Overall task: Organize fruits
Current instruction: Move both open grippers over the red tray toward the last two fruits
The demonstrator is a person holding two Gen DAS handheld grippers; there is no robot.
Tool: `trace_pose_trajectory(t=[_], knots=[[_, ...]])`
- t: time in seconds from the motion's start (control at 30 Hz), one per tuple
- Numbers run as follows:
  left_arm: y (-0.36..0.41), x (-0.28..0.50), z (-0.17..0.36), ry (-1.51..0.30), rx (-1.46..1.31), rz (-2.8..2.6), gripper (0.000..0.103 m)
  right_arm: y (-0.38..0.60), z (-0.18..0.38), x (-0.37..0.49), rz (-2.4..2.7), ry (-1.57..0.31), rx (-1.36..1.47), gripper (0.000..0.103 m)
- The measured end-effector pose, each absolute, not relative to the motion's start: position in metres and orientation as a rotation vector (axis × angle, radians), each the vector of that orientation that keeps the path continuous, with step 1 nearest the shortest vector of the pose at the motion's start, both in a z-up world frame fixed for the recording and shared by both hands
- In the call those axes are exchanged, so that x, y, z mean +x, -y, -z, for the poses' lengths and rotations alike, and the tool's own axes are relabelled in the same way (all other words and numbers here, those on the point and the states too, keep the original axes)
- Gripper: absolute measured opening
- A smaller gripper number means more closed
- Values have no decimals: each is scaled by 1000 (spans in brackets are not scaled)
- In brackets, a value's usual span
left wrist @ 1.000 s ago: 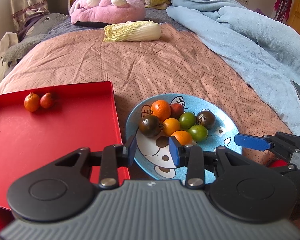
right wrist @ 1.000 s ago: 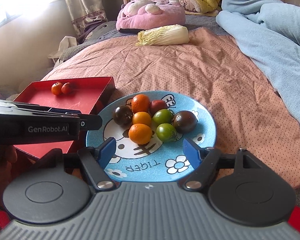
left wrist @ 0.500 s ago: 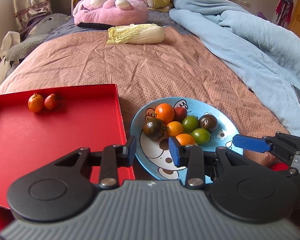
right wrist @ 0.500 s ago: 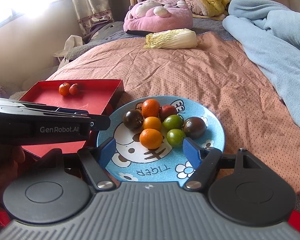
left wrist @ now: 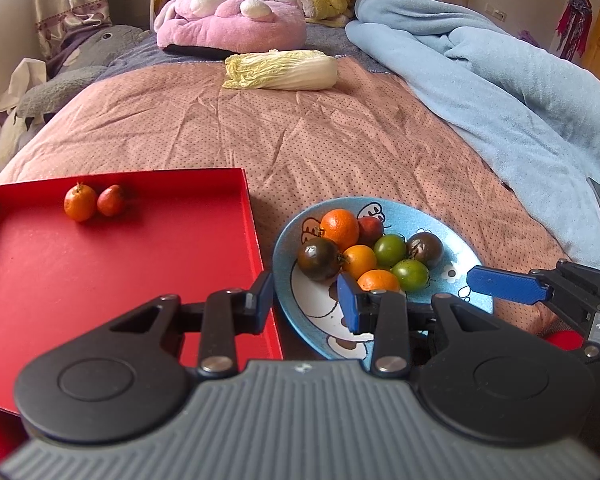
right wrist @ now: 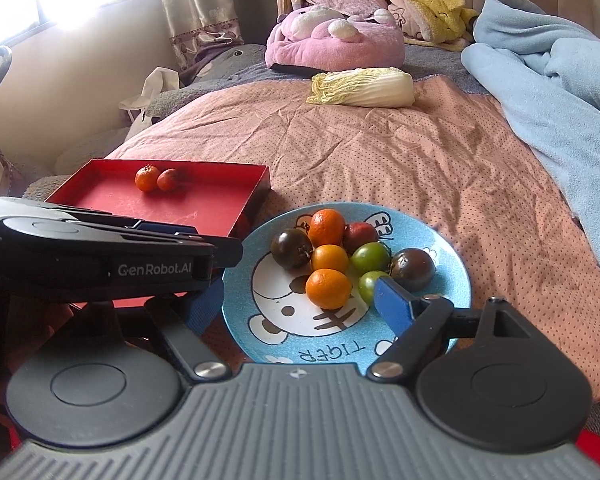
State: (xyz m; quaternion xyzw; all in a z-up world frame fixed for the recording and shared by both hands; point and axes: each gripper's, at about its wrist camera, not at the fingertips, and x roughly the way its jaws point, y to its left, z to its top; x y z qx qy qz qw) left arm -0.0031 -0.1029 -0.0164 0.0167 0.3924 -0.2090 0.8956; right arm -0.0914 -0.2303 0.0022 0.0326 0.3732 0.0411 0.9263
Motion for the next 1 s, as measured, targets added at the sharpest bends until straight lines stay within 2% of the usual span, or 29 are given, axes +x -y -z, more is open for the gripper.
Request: trace_pose_trajectory(t=[1.0], knots=[[66,6,15,-812,-23,370,39,189,-8,-72,-169,-769,14,88]])
